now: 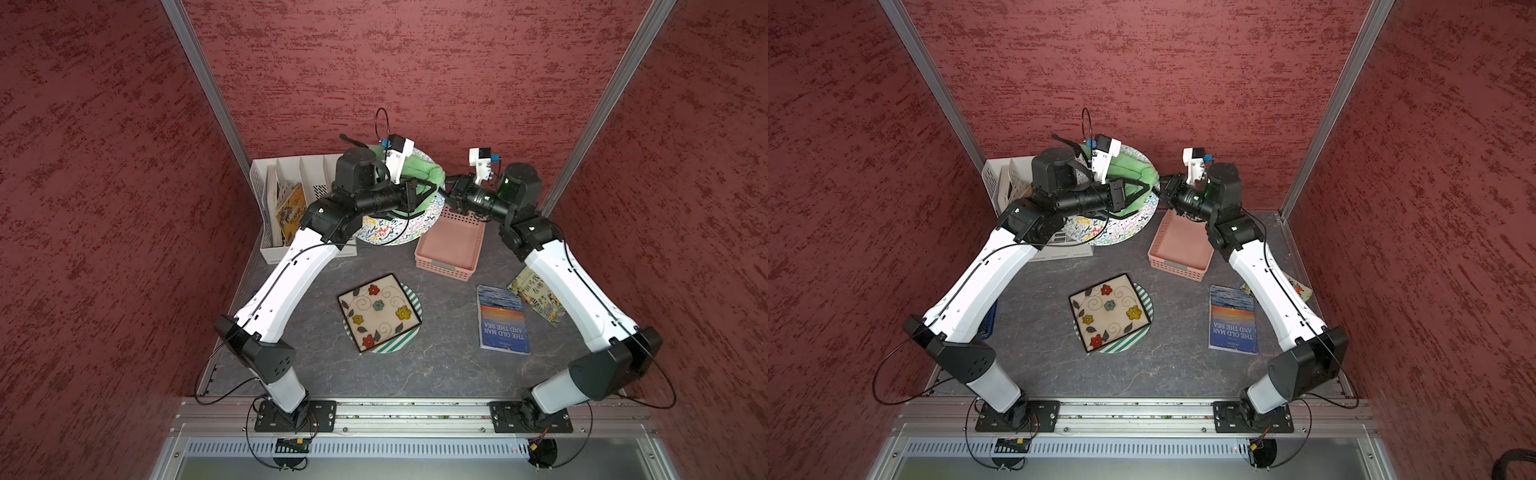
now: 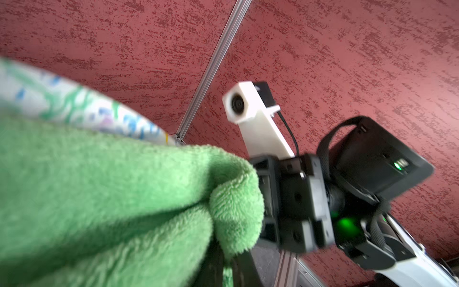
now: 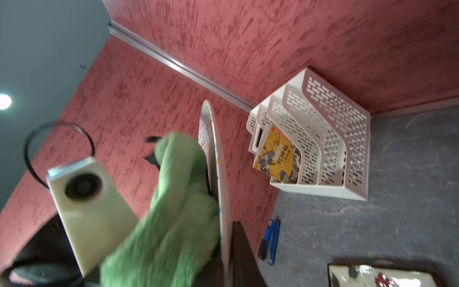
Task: Wipe the wet plate dry
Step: Wipe the plate with towel.
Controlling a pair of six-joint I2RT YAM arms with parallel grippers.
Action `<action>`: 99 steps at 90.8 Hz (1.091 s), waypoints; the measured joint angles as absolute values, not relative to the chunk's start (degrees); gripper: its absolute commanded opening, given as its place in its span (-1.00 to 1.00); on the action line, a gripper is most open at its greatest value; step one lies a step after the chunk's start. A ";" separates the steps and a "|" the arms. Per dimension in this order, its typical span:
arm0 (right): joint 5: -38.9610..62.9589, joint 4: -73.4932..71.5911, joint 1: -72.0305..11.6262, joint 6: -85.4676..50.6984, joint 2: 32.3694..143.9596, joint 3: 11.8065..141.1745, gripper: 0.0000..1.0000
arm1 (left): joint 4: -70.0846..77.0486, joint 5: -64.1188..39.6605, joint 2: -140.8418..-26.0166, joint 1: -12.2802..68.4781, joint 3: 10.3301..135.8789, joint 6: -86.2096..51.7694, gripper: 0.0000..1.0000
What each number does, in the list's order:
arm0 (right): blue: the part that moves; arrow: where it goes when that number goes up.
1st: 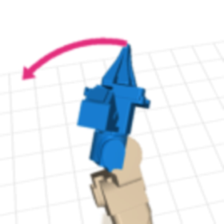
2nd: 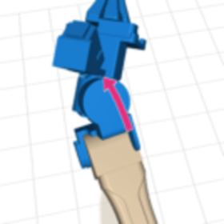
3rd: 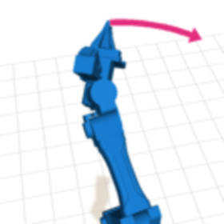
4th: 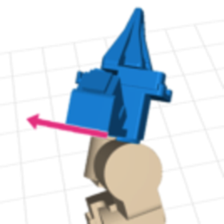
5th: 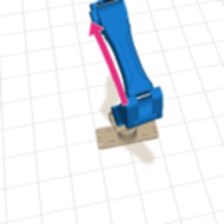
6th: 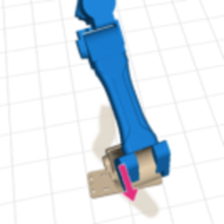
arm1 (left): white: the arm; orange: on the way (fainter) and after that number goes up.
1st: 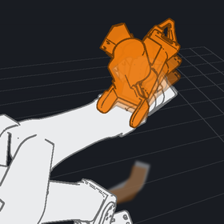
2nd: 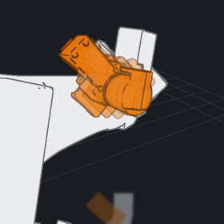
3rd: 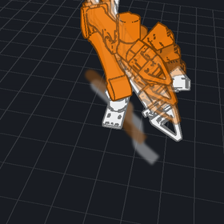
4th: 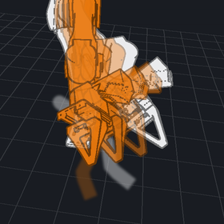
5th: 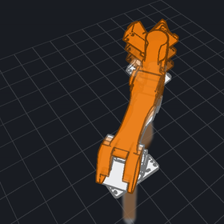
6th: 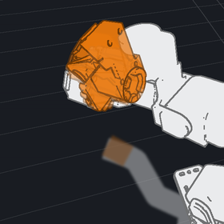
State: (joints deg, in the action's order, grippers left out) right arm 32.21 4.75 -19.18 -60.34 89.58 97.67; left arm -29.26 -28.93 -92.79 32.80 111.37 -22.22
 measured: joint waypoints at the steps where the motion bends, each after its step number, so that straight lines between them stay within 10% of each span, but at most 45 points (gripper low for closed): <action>1: 31.99 4.25 -18.68 -60.71 89.82 97.97 -1.00 | -29.10 -28.91 -91.68 32.77 109.91 -22.55 -1.00; 43: 34.54 -3.03 -22.94 -60.45 80.42 84.79 -1.00 | -34.83 -19.11 -85.47 19.16 112.84 -28.18 -1.00; 99: 32.03 5.87 -10.79 -59.57 88.53 101.30 -1.00 | -34.15 -28.71 -90.50 31.24 110.85 -25.61 -1.00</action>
